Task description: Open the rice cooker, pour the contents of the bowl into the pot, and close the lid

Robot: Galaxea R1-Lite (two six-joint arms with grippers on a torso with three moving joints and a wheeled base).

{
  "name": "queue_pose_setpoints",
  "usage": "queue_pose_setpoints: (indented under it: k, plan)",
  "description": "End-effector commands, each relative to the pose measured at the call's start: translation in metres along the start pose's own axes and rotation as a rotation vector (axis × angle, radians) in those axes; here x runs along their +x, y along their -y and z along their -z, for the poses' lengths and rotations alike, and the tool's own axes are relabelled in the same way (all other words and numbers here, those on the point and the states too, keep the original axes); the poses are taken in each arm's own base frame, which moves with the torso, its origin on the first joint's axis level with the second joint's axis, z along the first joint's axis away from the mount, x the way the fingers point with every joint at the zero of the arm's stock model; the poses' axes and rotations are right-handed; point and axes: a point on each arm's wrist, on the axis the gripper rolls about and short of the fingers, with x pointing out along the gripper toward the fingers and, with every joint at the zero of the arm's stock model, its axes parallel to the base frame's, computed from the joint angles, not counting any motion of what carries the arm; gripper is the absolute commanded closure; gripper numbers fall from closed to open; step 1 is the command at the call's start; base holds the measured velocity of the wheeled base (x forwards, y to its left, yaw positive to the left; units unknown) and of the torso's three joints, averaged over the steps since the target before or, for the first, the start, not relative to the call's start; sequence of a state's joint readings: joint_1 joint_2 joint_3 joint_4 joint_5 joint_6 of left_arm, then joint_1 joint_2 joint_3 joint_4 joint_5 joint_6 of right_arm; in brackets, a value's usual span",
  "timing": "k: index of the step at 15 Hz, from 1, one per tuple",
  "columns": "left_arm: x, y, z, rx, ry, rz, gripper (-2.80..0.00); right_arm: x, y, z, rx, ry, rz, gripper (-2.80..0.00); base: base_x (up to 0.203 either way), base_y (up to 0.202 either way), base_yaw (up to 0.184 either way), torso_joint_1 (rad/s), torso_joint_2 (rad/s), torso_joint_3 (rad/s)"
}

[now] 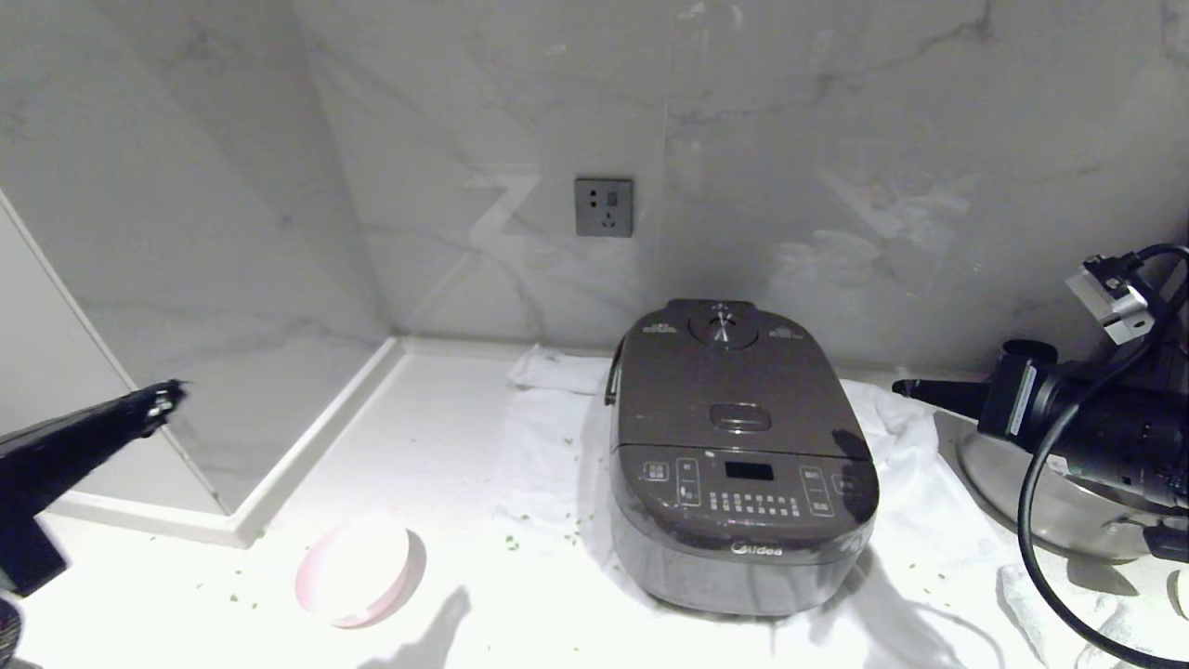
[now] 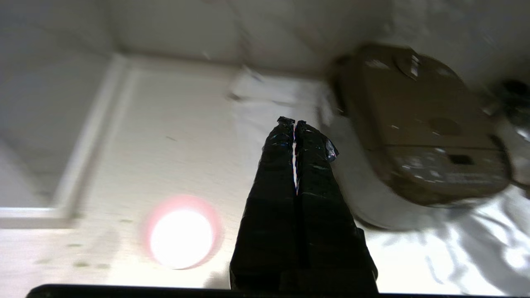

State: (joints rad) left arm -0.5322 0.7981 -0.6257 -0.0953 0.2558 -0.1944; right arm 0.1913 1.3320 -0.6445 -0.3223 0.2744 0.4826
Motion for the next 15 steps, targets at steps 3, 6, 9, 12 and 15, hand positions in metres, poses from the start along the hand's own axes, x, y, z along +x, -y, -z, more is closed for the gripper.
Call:
queue_pose_setpoints:
  k: [3, 6, 9, 12, 15]
  plan:
    - [-0.071, -0.022, 0.014, 0.043, 0.211, -0.182, 0.00, 0.001, 0.002, 0.000, 0.007, 0.003, 0.013, 0.00, 0.000, 0.000, 0.000, 0.000, 0.00, 0.000]
    - [-0.097, -0.023, 0.025, 0.152, 0.279, -0.283, 0.00, 0.002, 0.003, 0.002, 0.008, -0.007, 0.015, 0.00, 0.000, 0.000, 0.000, 0.000, 0.00, 0.000]
    - [-0.109, -0.022, 0.038, 0.201, 0.308, -0.403, 0.00, 0.008, 0.003, 0.005, 0.006, -0.028, 0.008, 0.00, 0.000, 0.000, 0.000, 0.000, 0.00, 0.000]
    - [-0.110, -0.022, 0.037, 0.191, 0.339, -0.541, 0.00, 0.008, 0.003, 0.004, 0.005, -0.027, 0.009, 0.00, 0.000, 0.000, 0.000, 0.000, 0.00, 0.000]
    - [-0.121, -0.015, 0.046, 0.284, 0.367, -0.521, 0.00, 0.009, -0.001, 0.006, -0.001, -0.036, -0.009, 0.00, 0.000, 0.000, 0.000, 0.000, 0.00, 0.000]
